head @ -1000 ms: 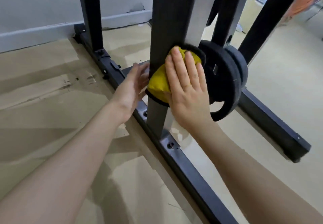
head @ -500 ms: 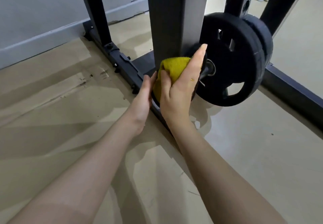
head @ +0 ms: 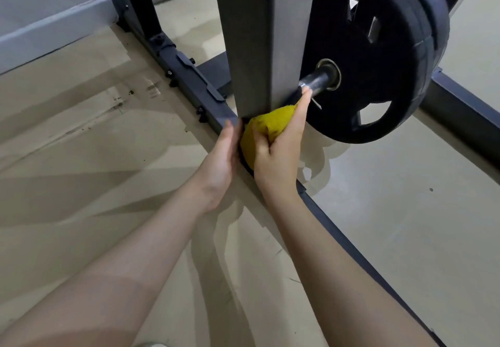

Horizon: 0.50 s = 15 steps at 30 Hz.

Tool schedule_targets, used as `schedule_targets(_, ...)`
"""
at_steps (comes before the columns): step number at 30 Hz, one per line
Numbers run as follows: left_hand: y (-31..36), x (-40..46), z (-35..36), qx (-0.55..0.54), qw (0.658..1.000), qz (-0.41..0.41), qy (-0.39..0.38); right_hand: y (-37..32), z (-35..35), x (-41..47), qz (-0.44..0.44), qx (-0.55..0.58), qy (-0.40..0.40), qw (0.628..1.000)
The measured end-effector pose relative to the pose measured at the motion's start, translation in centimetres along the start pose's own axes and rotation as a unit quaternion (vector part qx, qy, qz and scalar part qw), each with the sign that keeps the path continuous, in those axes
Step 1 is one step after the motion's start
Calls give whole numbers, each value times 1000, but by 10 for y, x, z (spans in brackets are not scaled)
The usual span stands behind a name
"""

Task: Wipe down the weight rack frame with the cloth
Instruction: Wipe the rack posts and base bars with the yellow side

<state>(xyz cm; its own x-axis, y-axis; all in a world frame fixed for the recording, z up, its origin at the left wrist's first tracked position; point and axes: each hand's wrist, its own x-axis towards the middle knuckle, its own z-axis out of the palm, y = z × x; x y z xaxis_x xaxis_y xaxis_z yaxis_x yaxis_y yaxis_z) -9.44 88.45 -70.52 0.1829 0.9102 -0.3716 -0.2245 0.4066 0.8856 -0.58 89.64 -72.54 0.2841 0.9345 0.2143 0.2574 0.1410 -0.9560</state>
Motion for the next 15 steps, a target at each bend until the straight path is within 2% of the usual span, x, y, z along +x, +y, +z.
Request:
schedule_targets(2,0,0,-2,5,1000,-4,3,12,0,0,-20,-13,-6,1000)
schedule_targets(3,-1,0,-3,14,1000,-9,6,28,-1,-6,1,-29,-16,999)
schedule_targets(6,-3,0,-5,39,999,-29,20,67,-6,-32,122,-82,-54,988)
schedule_targets(9,-4,0,-4,57,998,-31,19,63,0,-39,194,-67,-24,978)
schedule_targets(11,-4,0,-2,52,998,-33,21,41,0,-31,145,-43,-24,988)
schedule_targets(15,-8,7,-9,11,1000,-17,10,-14,-7,1,-57,-4,-20,998)
